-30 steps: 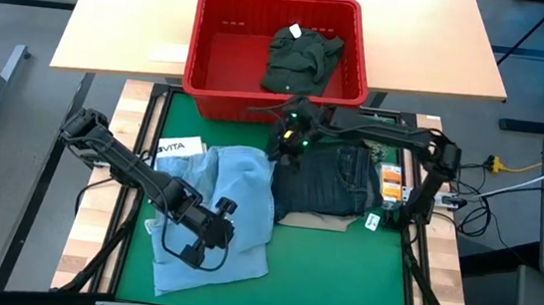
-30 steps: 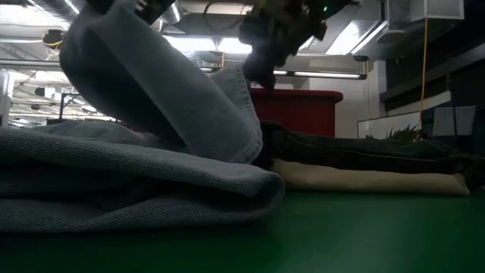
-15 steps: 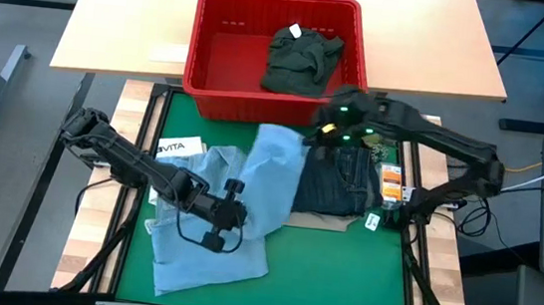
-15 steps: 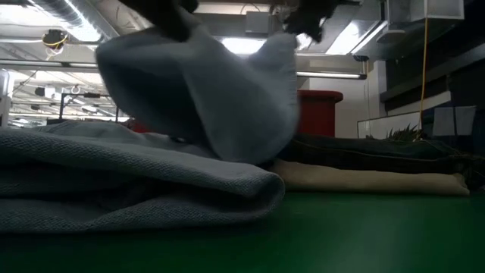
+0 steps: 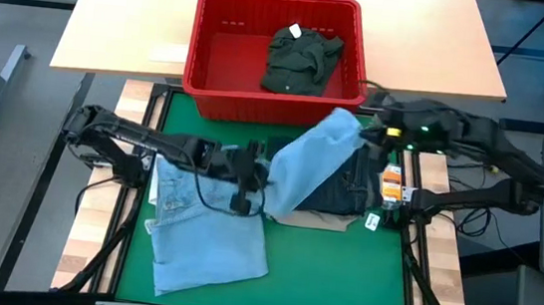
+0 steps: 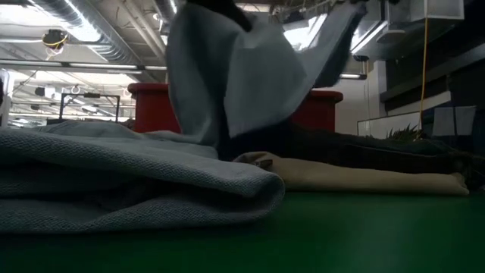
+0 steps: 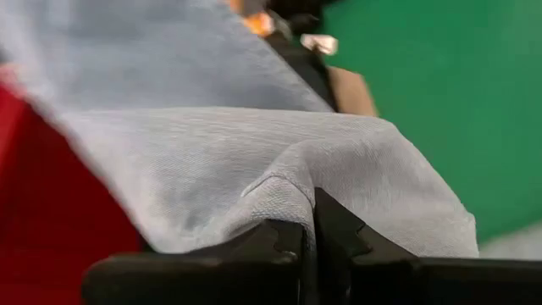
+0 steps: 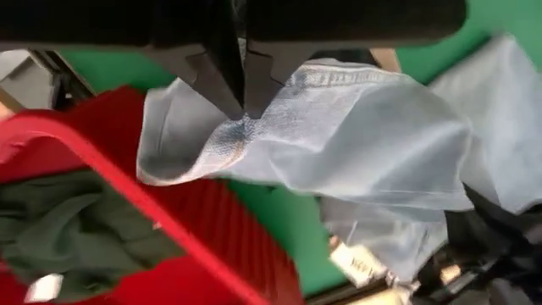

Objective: Fold Laundry from Bin
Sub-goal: Fold the light blue jeans

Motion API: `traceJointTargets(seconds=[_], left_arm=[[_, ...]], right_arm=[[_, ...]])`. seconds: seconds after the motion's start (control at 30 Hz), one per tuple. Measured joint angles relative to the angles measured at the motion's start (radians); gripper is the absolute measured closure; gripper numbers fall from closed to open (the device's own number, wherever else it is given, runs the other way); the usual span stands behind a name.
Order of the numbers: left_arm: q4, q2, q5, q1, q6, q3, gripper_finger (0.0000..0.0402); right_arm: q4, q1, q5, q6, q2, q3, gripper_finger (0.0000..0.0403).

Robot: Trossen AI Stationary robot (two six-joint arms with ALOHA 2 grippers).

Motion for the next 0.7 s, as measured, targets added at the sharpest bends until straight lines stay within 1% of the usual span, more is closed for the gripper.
traceJointTargets(seconds=[0.1,0.2,0.33,0.4,0.5,0.7], left_arm=[[0.027,0.0,0.01,0.058,0.077,0.026,0.0397],[0.095,0.0,0.039,0.116,0.149,0.028,0.0397],[0.175,0.0,0.081,0.192,0.192,0.029,0.0397],[0.204,0.0,0.107,0.228,0.195,0.029,0.0397],[0.255,0.0,0.192,0.277,0.197,0.029,0.0397],[0.307,-0.022,0.422,0.345,0.206,0.029,0.0397]], right_arm=[[-0.004,0.041,0.047,0.038,-0.045,0.0,0.0402],[-0.014,0.078,0.091,0.075,-0.078,0.0,0.0402],[0.006,0.112,0.152,0.106,-0.109,0.0,0.0402],[0.031,0.121,0.166,0.108,-0.12,0.0,0.0402],[0.064,0.119,0.18,0.109,-0.136,0.001,0.0402],[0.087,0.119,0.247,0.101,-0.188,0.001,0.0402]])
